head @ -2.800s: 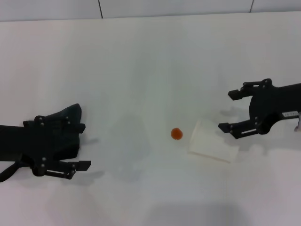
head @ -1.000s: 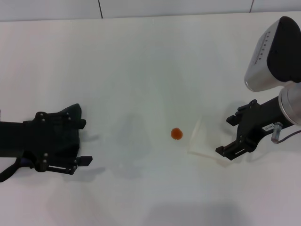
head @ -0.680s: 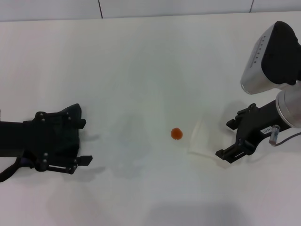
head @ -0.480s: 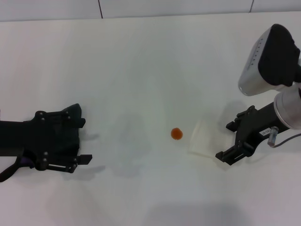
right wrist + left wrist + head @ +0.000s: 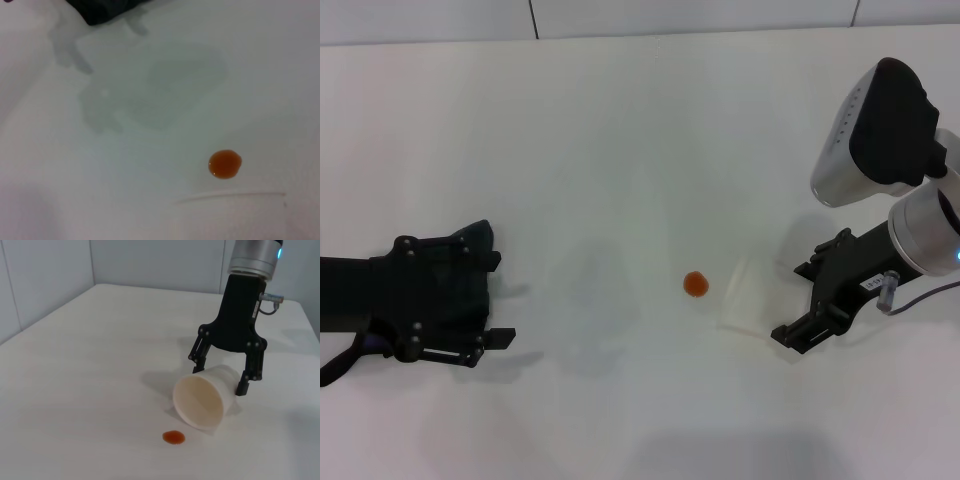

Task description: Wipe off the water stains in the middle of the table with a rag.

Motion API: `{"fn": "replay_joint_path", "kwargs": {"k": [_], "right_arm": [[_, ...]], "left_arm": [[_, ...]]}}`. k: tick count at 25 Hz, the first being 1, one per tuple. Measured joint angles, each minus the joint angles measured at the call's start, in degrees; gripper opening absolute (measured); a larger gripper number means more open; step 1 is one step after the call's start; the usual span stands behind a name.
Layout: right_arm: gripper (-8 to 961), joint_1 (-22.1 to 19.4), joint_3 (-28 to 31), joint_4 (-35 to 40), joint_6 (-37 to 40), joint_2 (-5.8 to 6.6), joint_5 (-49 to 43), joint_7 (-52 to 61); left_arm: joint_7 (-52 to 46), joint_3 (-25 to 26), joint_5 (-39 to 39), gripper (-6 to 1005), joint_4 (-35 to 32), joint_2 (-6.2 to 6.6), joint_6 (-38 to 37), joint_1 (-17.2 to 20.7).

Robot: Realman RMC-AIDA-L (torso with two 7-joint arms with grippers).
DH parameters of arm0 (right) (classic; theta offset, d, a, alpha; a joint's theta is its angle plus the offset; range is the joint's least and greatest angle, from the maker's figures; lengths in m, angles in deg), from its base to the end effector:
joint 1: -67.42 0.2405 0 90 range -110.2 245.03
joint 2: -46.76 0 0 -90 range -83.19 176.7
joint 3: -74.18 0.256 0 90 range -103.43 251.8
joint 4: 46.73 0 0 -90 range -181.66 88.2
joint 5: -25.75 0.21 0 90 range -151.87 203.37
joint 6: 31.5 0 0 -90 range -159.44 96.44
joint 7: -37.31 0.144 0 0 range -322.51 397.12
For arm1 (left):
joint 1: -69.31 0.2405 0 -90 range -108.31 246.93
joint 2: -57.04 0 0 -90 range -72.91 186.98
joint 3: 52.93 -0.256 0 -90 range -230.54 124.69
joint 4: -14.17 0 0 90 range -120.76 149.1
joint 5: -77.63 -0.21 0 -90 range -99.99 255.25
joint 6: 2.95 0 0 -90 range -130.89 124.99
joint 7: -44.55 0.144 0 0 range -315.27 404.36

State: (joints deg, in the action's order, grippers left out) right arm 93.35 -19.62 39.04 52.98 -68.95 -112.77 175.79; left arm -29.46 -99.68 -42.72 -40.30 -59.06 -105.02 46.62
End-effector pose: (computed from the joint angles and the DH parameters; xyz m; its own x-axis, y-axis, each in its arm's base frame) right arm 0.1739 0.3164 -0.0224 0.8759 -0.4060 0.2607 -0.3301 -0.8983 -0.2899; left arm -0.2783 0.2896 0.0416 0.9536 0.1460 0.2632 0.1833 -0.9753 -0.1233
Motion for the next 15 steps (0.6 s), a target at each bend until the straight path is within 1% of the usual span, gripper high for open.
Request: {"fn": "replay_joint_path", "kwargs": {"k": [15], "right_arm": [[799, 0.26, -0.2, 0.27, 0.09, -0.04, 0.01, 1.27]], "left_arm": [[0.08, 0.0, -0.03, 868, -0.02, 0.0, 0.47, 0.22]]}}
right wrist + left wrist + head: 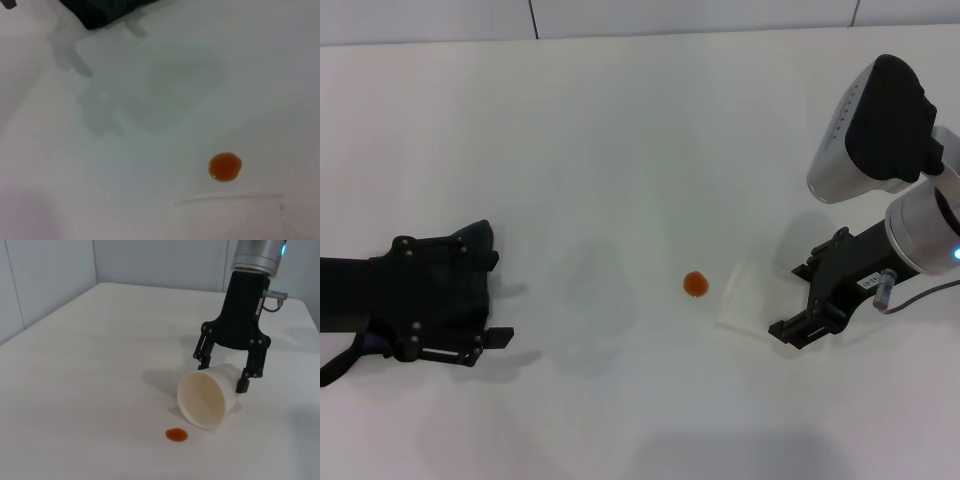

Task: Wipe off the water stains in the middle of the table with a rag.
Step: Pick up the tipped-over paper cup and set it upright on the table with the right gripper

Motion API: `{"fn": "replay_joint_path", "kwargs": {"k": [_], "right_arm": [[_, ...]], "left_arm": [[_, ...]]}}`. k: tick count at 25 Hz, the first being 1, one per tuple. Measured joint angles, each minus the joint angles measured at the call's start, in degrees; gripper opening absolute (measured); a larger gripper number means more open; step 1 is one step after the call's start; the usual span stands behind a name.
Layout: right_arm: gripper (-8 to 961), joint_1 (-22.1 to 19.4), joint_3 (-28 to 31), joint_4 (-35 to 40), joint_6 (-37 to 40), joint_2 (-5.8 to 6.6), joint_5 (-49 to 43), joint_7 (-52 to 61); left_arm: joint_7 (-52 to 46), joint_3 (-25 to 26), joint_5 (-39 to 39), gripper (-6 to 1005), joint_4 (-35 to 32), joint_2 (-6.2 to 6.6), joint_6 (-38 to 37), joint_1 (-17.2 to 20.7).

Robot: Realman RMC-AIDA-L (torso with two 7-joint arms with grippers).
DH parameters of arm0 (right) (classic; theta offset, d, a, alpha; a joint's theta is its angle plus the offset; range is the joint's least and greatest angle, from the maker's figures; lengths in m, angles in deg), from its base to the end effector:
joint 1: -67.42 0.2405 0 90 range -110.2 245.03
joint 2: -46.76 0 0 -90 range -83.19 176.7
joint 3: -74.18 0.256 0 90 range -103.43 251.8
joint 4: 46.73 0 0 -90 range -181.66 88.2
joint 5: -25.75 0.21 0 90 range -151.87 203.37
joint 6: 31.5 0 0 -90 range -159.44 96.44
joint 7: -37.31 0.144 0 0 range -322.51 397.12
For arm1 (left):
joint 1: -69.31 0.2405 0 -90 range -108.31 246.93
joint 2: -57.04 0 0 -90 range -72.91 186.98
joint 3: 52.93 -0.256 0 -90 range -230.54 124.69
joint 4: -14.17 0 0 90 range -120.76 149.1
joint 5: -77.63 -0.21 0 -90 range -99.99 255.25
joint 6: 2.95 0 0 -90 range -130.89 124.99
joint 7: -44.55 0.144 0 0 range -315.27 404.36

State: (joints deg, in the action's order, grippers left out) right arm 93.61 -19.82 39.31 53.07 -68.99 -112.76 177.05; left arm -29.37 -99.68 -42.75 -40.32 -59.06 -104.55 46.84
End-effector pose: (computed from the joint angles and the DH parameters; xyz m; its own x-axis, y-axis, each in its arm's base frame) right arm 0.1711 0.3166 -0.0228 0.8725 -0.4165 0.2555 -0.3406 -0.8933 -0.2931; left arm -0.2800 0.2895 0.0417 0.9541 0.1484 0.2603 0.1873 -0.9735 -0.1313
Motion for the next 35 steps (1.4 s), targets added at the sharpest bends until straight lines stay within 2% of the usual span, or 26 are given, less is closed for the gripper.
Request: {"fn": "replay_joint_path", "kwargs": {"k": [5, 16, 24, 31, 35], "right_arm": [[737, 0.0, 0.0, 0.38, -0.48, 0.0, 0.0, 0.0], [734, -1.02, 2.27, 1.98, -5.05, 0.3, 0.37, -0.53], [733, -4.04, 7.23, 2.69, -8.36, 0.44, 2.02, -3.07], [734, -9.3, 13.96, 2.11, -11.18, 0.44, 13.29, -12.45], [734, -13.38, 16.08, -1.98, -14.31, 0.5, 24.38, -22.7]], "left_arm": [[0.03, 0.0, -0.03, 868, -0.01, 0.0, 0.0, 0.09], [0.09, 0.0, -0.11, 867, -0.01, 0.0, 0.06, 0.24], [0.09, -0.01, -0.17, 867, 0.0, 0.0, 0.18, 0.18], [-0.09, 0.0, -0.02, 866, 0.05, 0.0, 0.24, 0.05], [-0.24, 0.0, 0.06, 866, 0.08, -0.02, 0.26, 0.0]]}}
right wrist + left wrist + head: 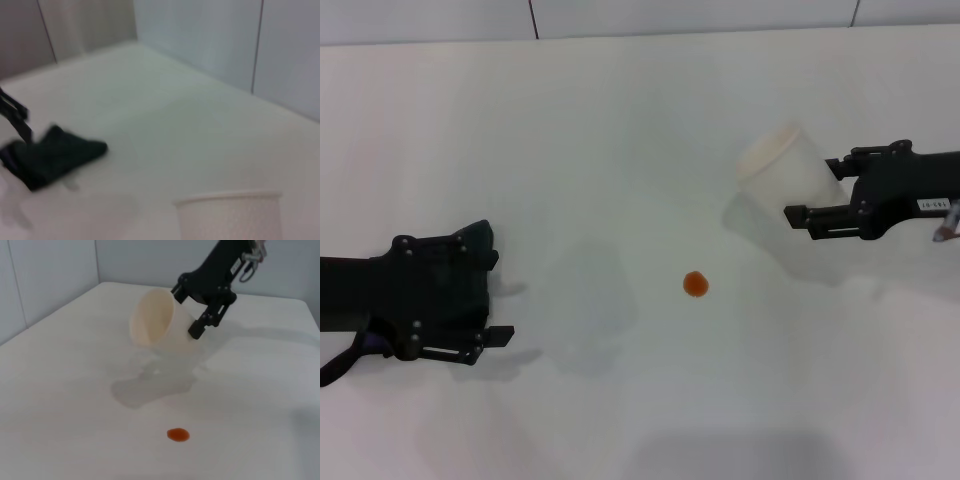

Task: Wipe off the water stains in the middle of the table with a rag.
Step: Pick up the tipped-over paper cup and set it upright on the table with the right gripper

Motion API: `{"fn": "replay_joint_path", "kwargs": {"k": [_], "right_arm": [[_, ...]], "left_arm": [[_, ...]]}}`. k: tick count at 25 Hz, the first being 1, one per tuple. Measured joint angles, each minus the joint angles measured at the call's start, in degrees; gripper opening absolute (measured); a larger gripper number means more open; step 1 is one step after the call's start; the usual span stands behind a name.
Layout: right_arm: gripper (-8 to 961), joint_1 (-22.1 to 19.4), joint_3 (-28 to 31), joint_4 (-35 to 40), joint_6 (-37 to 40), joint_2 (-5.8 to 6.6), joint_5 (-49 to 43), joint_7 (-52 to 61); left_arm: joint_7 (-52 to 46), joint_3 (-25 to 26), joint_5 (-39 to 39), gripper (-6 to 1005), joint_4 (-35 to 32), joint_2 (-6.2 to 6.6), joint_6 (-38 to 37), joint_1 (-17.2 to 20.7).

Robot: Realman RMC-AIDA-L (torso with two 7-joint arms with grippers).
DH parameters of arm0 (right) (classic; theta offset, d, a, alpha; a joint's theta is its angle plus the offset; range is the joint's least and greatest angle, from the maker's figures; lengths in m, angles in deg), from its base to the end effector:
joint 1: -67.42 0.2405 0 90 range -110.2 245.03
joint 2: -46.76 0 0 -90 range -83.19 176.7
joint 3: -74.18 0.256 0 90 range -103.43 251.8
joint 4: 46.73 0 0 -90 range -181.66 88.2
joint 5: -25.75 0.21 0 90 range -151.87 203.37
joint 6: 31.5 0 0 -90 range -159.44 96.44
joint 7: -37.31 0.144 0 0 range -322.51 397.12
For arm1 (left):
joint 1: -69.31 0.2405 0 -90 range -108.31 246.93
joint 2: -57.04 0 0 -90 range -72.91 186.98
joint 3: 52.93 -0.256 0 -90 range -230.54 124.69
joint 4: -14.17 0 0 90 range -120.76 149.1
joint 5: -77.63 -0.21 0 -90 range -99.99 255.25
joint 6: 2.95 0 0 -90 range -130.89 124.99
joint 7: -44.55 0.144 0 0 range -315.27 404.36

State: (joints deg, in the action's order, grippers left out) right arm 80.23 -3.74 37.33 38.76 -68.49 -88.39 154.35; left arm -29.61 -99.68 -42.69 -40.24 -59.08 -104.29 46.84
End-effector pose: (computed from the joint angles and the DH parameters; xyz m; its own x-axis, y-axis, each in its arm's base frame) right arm 0.2093 0.3264 0.0346 0.8976 -0.3617 -0.2521 -0.4369 -0.8064 -0.3985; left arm -0.2802 0.2900 0.0414 0.9530 0.1534 0.2614 0.1932 -0.9720 -0.1336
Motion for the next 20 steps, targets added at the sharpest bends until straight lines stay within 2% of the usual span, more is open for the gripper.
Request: {"fn": "replay_joint_path", "kwargs": {"k": [4, 7, 8, 11, 14, 20], "right_arm": [[733, -1.95, 1.72, -9.6, -1.3, 0.01, 13.43, -13.64], [733, -1.43, 3.12, -22.1, -1.01, 0.02, 26.71, -28.51], [733, -1.43, 3.12, -22.1, -1.01, 0.02, 26.71, -28.51], [734, -0.34, 2.97, -29.48, -1.02, 0.01, 33.53, -37.6], [734, 1.41, 2.82, -34.98, -1.49, -0.11, 35.45, -42.12], [734, 2.79, 1.21, -39.21, -4.34, -0.32, 36.37, -47.44]], "left_arm": [[0.16, 0.09, 0.05, 866, 0.01, -0.1, 0.13, 0.05], [0.3, 0.09, 0.07, 866, 0.01, -0.25, 0.3, 0.01], [0.32, 0.1, 0.08, 866, 0.01, -0.29, 0.34, -0.03], [0.52, 0.08, 0.1, 866, 0.01, -0.36, 0.37, -0.11], [0.79, -0.08, 0.1, 866, 0.16, -0.4, 0.37, -0.35], [0.98, -0.26, 0.1, 865, 0.46, -0.46, 0.35, -0.52]]}}
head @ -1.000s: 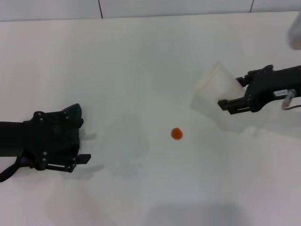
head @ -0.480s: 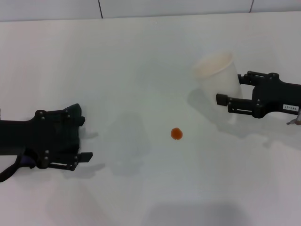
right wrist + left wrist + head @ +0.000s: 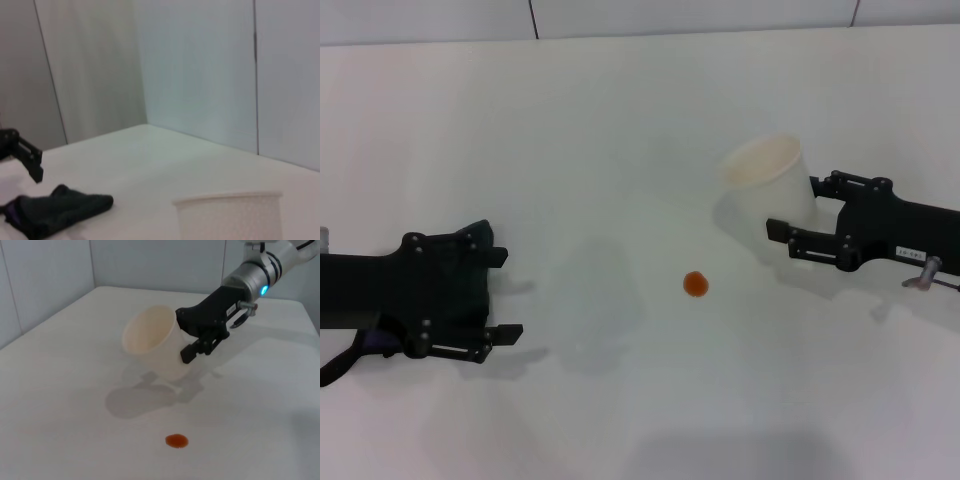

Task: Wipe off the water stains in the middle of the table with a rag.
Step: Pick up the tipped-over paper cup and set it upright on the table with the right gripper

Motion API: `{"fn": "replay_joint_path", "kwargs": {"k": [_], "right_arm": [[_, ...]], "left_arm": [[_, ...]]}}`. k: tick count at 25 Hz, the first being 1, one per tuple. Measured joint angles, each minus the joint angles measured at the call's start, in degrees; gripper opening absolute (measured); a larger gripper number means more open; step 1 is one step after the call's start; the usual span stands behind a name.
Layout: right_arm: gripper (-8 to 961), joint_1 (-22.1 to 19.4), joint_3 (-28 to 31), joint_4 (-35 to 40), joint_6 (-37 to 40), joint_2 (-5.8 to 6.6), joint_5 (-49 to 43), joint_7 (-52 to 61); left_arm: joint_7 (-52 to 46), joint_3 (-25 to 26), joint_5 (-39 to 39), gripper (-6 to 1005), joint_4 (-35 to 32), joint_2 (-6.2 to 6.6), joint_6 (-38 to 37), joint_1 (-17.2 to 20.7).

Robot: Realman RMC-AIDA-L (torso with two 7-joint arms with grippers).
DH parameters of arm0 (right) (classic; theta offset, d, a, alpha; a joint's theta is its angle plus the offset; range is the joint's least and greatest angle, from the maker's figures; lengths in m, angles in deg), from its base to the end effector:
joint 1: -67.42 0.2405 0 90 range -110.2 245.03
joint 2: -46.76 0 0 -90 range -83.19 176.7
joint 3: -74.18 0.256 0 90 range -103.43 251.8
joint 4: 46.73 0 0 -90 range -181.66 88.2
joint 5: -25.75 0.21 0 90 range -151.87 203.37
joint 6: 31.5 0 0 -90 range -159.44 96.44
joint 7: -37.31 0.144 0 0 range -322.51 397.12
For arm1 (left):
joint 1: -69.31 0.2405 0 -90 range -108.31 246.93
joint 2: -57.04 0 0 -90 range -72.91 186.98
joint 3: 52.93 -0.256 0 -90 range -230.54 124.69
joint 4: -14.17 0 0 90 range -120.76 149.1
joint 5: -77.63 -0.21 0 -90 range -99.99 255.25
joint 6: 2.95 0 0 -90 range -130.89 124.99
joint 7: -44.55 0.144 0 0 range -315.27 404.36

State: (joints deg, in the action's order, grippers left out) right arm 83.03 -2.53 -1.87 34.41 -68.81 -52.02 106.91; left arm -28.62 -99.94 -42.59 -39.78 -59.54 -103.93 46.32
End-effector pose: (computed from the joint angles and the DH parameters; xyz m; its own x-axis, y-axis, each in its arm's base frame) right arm 0.2761 0.3193 -0.0131 0.8222 -0.2070 -0.5302 -0.4457 -0.8135 -0.3736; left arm -0.2767 0.2919 0.0367 0.9544 0.1337 0.2668 0.1735 -0.9760 -0.1316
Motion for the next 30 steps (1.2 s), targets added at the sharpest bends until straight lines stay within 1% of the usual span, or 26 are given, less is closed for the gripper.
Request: {"fn": "replay_joint_path", "kwargs": {"k": [7, 14, 18, 30], "right_arm": [[734, -0.06, -1.19, -3.32, -1.08, 0.04, 3.2, -8.84], [734, -0.14, -1.24, -7.36, -0.94, 0.08, 8.79, -15.48], [734, -0.05, -1.2, -9.01, -1.18, 0.08, 9.73, -16.46], [733, 0.09, -2.32, -11.78, -1.1, 0.08, 9.83, -16.62]], "left_arm": [[0.03, -0.11, 0.0, 865, 0.03, -0.14, -0.01, 0.48], [0.05, -0.03, -0.25, 865, 0.11, -0.32, -0.01, 0.58], [0.12, -0.03, -0.41, 865, 0.16, -0.58, 0.11, 0.59], [0.14, -0.04, -0.45, 864, 0.17, -0.79, 0.33, 0.58]]}}
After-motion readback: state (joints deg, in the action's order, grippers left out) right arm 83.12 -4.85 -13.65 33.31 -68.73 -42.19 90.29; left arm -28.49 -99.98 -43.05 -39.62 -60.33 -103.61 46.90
